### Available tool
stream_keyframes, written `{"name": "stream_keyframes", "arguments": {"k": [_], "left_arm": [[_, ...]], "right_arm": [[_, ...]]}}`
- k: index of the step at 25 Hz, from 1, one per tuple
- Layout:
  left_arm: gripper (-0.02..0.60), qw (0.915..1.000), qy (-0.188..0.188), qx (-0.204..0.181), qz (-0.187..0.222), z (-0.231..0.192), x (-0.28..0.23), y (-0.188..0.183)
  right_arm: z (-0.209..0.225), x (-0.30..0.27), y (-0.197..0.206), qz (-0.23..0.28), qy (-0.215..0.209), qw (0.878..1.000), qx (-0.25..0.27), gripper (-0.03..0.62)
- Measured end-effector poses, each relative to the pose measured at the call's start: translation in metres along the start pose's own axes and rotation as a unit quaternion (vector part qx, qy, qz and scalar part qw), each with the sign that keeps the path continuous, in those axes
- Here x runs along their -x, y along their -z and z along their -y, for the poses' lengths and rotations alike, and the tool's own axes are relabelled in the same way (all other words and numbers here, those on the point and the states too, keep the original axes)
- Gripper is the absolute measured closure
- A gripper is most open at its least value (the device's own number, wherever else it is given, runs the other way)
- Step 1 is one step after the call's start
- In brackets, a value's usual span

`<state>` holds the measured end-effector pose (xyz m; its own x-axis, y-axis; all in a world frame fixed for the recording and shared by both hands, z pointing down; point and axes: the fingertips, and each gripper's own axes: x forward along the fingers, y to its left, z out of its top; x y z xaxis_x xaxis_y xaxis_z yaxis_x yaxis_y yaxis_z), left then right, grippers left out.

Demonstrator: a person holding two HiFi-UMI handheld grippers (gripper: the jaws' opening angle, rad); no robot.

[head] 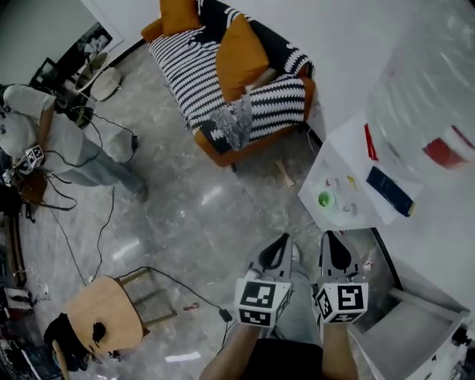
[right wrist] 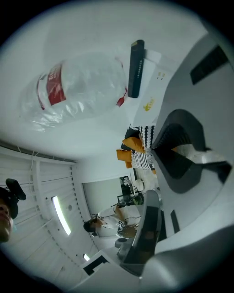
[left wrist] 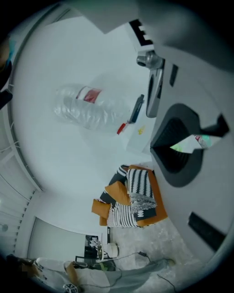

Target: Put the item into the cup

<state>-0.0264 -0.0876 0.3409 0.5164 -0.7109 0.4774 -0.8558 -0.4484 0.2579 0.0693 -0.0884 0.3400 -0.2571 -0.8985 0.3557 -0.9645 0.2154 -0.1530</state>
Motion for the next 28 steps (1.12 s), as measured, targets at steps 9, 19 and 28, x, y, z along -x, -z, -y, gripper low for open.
{"name": "stream_keyframes", "arguments": {"k": [9, 19, 28], "left_arm": [[0.569, 0.9931, 0.048, -0.066, 0.084, 0.039, 0.051, -0.111], [0.569, 0.9808, 0.052, -0.109, 0.153, 0.057, 0.084, -0.177], [0.568, 0.9766, 0.06, -0.11, 0.175, 0.062, 0.092, -0.183]], "right_arm": [[-0.051, 0.037, -0.112, 0.087, -0.037, 0.995, 0.014, 0.583], [-0.064, 0.053, -0.186, 0.159, -0.039, 0.986, 0.014, 0.583], [-0.078, 0.056, -0.191, 0.144, -0.026, 0.985, 0.092, 0.584]]}}
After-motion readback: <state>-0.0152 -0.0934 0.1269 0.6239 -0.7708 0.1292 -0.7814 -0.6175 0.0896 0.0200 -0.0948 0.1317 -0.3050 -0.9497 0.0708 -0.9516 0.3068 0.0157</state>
